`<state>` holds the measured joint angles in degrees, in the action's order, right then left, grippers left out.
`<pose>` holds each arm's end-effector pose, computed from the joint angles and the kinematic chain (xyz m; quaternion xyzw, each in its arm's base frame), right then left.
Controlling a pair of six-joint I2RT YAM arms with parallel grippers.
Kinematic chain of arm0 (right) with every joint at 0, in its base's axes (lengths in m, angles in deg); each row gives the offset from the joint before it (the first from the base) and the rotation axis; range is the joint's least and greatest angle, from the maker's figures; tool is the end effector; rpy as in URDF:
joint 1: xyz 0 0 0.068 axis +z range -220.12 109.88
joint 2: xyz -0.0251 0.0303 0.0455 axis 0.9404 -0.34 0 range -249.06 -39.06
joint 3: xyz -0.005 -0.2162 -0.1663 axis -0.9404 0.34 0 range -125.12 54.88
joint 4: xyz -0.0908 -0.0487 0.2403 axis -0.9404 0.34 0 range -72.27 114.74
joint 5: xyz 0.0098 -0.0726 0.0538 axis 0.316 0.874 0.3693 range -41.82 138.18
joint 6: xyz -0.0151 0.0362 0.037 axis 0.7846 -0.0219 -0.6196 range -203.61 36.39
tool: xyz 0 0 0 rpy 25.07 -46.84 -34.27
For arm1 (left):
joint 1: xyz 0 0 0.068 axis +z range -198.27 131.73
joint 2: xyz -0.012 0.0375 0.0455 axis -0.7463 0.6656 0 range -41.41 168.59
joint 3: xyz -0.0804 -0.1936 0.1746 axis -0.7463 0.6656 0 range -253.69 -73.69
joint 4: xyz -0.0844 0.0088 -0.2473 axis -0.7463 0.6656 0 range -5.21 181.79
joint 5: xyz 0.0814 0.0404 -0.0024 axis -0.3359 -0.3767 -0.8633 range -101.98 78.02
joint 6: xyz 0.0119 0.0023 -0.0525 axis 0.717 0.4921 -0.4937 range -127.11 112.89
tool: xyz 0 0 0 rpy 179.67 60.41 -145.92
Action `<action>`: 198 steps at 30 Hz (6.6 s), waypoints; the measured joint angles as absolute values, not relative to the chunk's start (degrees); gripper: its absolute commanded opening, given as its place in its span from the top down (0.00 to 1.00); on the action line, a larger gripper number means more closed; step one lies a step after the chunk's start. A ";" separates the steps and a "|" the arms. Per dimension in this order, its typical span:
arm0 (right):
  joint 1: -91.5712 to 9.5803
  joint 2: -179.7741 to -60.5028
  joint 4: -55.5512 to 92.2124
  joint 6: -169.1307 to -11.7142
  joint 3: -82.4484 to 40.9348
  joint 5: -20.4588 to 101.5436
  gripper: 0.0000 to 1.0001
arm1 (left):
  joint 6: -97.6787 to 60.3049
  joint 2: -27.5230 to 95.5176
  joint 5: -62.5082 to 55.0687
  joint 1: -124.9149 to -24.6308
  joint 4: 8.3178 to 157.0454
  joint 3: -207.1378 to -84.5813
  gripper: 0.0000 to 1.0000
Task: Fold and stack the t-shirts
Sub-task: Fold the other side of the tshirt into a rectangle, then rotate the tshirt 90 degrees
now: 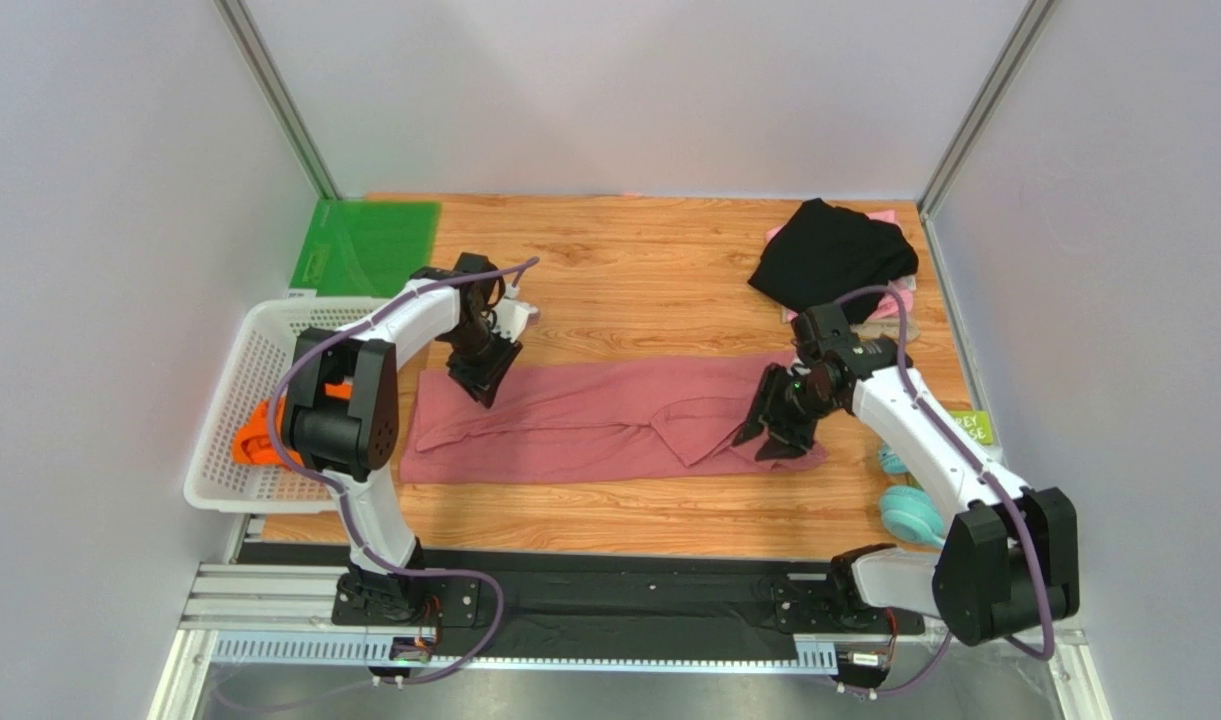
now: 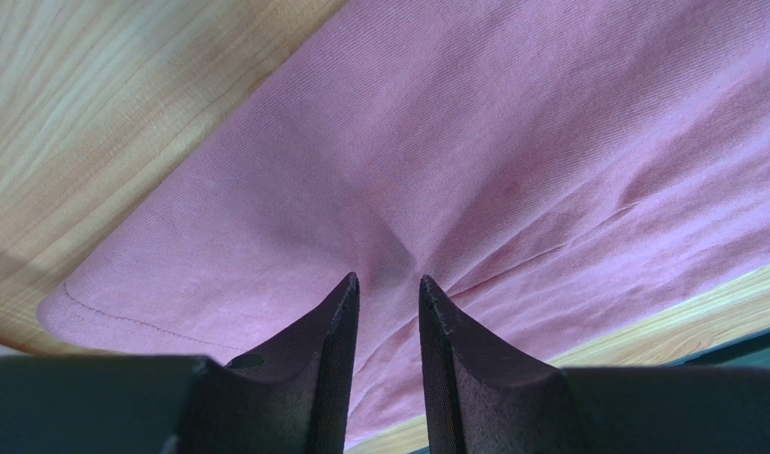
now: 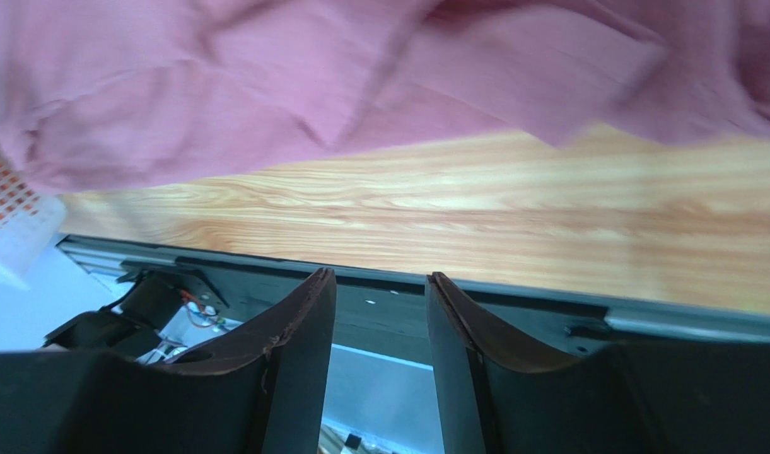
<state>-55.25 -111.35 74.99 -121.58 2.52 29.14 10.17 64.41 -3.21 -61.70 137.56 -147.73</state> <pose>0.2041 0.0663 0.2329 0.1782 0.9639 0.1962 0.0254 0.3316 -0.0847 0.1808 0.2672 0.9594 -0.0747 0.0499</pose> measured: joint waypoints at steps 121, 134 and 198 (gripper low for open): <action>-29.17 -133.43 66.38 -129.52 -6.05 31.58 0.50 | 12.79 56.91 -4.78 -61.70 136.82 -143.36 0.64; -57.13 -133.64 67.82 -121.82 -12.50 37.11 0.56 | 12.99 56.94 -5.28 -61.68 136.84 -143.38 0.63; -58.24 -119.44 72.26 -121.34 3.94 37.97 0.55 | 11.53 51.87 -3.86 -70.97 140.97 -149.24 0.61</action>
